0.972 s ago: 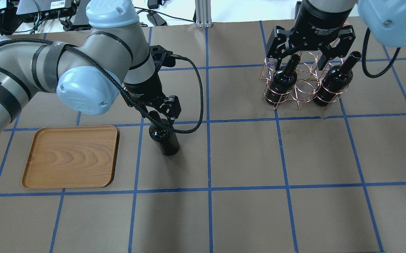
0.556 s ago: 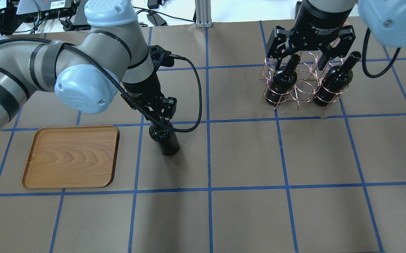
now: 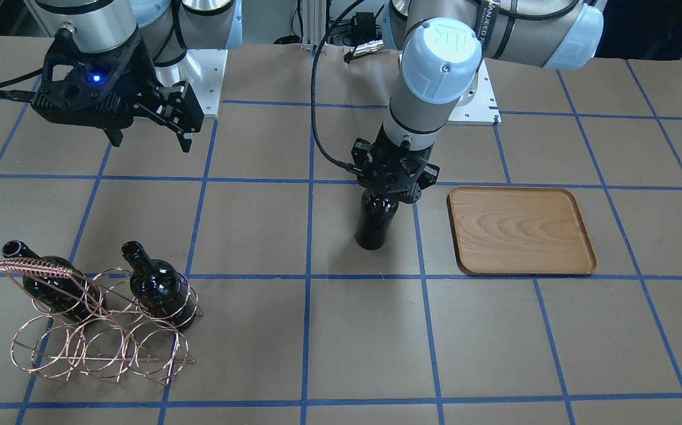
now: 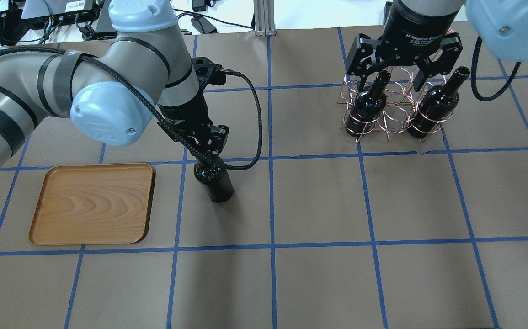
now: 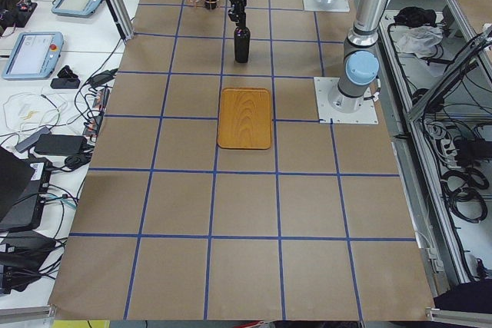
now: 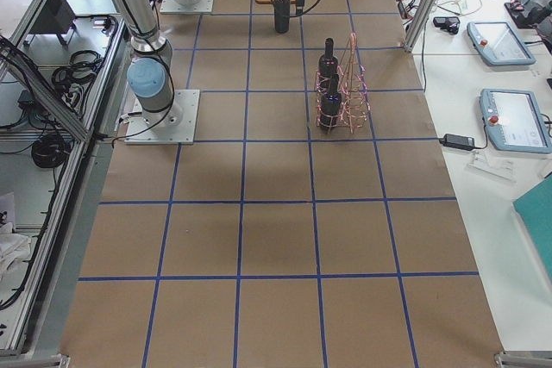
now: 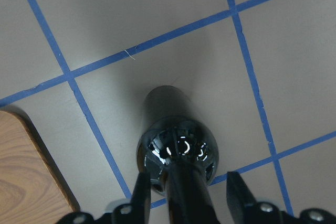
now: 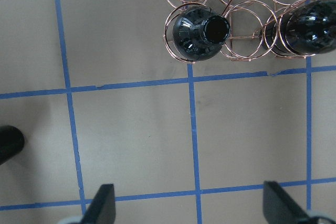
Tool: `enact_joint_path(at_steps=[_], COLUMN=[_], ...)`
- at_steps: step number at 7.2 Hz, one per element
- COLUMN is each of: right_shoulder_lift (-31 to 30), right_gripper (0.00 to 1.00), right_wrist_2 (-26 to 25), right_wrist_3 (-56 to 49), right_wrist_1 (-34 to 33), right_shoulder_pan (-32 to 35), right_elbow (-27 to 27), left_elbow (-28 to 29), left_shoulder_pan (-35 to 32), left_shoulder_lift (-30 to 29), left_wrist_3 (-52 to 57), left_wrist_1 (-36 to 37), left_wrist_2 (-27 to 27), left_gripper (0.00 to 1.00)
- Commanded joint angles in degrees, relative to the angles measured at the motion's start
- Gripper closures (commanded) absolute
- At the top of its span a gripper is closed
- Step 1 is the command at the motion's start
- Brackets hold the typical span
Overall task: Take wine from basket and place on tray
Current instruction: 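Close the left gripper on the bottle neck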
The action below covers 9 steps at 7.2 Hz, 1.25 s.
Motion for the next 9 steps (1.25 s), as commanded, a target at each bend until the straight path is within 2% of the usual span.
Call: enact_joint_path(at_steps=[1,2,3,4,6,7,9], right_shoulder_lift=[0.1,0.1,0.3,0.3,0.2,0.1,0.1], right_gripper=[0.00,0.00,0.00,0.00,0.00,0.00,0.00], right_wrist_2=[-0.2,0.0,0.1,0.0,0.0,-0.2,-0.1], right_wrist_3=[-0.3,-0.3,-0.2,-0.1,-0.3,-0.3,-0.3], right_wrist_1=[0.1,0.0,-0.1,0.0,-0.1,-0.1,-0.1], right_shoulder_pan=[0.0,0.0,-0.1,-0.1,-0.1,-0.1,0.1], right_elbow=[0.0,0.1,0.1,0.3,0.3,0.3,0.3], left_elbow=[0.1,0.1,0.1,0.1,0.2,0.6,4.6], left_shoulder_pan=[0.0,0.0,0.0,0.0,0.0,0.0,3.3], left_shoulder_lift=[0.2,0.2,0.1,-0.3,0.3,0.6,1.3], left_wrist_3=[0.0,0.0,0.0,0.0,0.0,0.1,2.3], left_wrist_1=[-0.9,-0.9,-0.8,-0.7,-0.8,-1.1,-6.0], left_wrist_2=[0.0,0.0,0.0,-0.1,0.1,2.4,3.7], left_gripper=[0.47,0.46,0.56,1.00,1.00,1.00,1.00])
